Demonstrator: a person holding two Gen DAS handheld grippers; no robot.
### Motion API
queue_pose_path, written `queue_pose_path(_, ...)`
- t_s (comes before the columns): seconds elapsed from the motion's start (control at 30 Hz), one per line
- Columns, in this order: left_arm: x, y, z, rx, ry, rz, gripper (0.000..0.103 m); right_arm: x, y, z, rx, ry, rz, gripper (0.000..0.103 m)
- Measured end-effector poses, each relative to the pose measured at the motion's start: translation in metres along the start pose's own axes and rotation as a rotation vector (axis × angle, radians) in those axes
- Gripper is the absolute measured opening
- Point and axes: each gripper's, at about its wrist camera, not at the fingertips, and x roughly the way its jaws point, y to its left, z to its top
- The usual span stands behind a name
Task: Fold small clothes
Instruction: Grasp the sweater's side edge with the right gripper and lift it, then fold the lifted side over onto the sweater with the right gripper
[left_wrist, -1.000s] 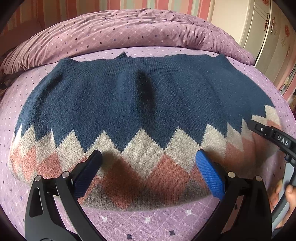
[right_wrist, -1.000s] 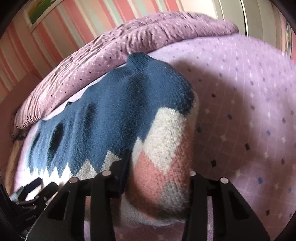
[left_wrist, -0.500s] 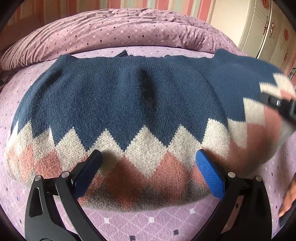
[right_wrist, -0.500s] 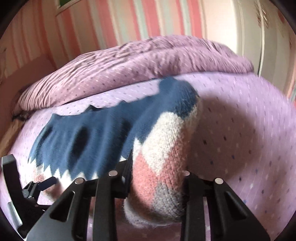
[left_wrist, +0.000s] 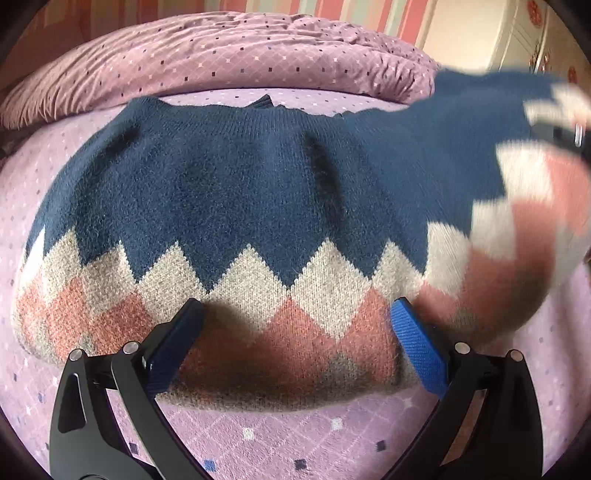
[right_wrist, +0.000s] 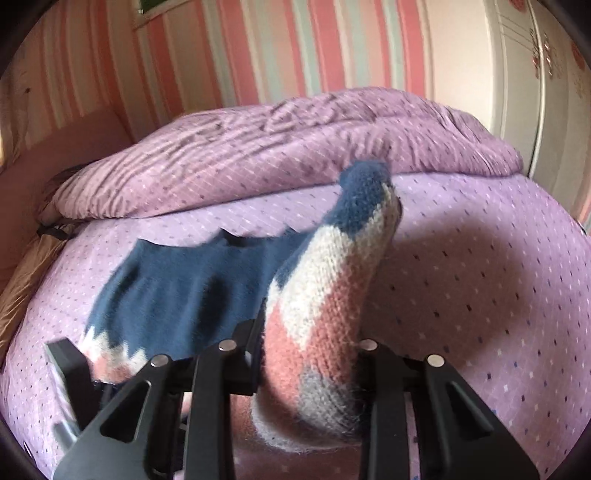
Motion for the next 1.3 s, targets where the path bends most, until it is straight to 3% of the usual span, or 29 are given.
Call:
queue_pose_path(0.53,-0.004,0.005,-0.012,0.017,-0.038,-0.006,0.100,0.004,0.117,0.021,-0.273,-0.008,0.109,0.022)
queue_pose_path(0.87,-0.024,0.041,-0.020,-0.045,-0.065,-0.056,0.100,0.009,0.138,0.023,-0.235,-0.012,0.104,0.021)
queue_pose_path(1.0,-0.020,0.050,-0.023,-0.068,-0.050,-0.080,0.100,0.009,0.145,0.027,-0.199,-0.009,0.148,0.020)
queue_pose_path(1.3,-0.033,0.068,-0.031,-0.086,-0.090,-0.078,0.100,0.002,0.195,0.028,-0.295,-0.013,0.205,0.019)
